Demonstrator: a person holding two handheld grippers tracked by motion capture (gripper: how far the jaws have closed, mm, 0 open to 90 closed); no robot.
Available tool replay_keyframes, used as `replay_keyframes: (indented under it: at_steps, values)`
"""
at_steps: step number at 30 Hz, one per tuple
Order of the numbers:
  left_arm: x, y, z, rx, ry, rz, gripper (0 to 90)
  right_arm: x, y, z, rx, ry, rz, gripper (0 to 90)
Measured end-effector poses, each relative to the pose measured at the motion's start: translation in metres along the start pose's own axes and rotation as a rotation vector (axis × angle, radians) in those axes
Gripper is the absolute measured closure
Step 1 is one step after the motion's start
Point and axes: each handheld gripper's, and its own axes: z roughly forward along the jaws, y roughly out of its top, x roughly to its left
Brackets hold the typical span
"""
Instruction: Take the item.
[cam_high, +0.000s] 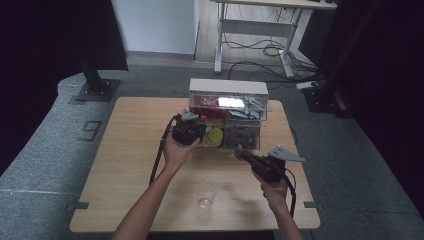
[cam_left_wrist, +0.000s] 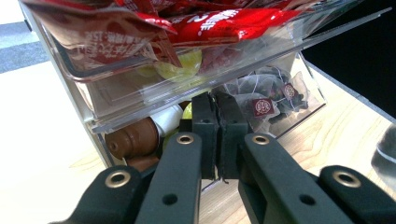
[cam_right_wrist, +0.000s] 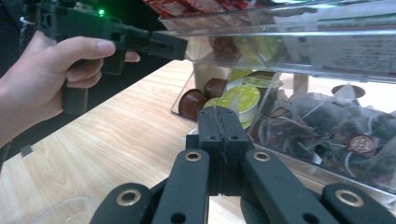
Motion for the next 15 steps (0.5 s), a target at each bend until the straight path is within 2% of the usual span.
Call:
replay_keyframes:
  at_steps: [15]
  values:
    - [-0.002, 0.0, 0.0, -0.002, 0.001, 0.003, 87.8, 0.021, -0.01, -0.001, 0.003, 0.045, -0.03, 89.3]
